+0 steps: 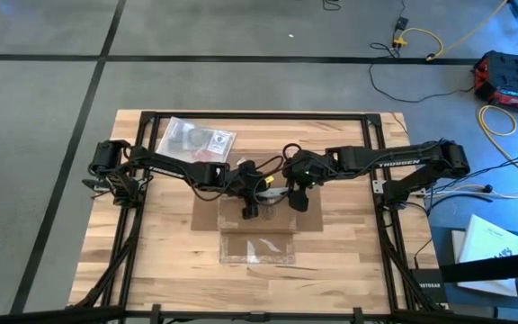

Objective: Unpack boxes
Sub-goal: Break down the box until it is fully flat

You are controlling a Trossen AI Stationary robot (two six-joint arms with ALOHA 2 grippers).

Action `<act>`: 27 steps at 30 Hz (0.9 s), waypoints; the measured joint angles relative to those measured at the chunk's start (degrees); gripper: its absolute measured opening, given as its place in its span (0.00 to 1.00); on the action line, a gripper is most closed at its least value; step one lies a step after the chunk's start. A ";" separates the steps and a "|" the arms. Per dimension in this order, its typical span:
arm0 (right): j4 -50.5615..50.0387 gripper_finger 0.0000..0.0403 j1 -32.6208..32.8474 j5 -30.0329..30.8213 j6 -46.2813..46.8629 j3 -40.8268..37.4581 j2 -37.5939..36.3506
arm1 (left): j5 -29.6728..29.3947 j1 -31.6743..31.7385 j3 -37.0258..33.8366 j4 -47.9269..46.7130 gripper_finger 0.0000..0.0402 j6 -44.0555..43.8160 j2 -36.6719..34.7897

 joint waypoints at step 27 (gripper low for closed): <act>22.70 0.71 -17.35 -31.63 16.95 -3.13 -1.62 | -22.11 -6.08 10.96 -5.06 0.32 21.58 -7.04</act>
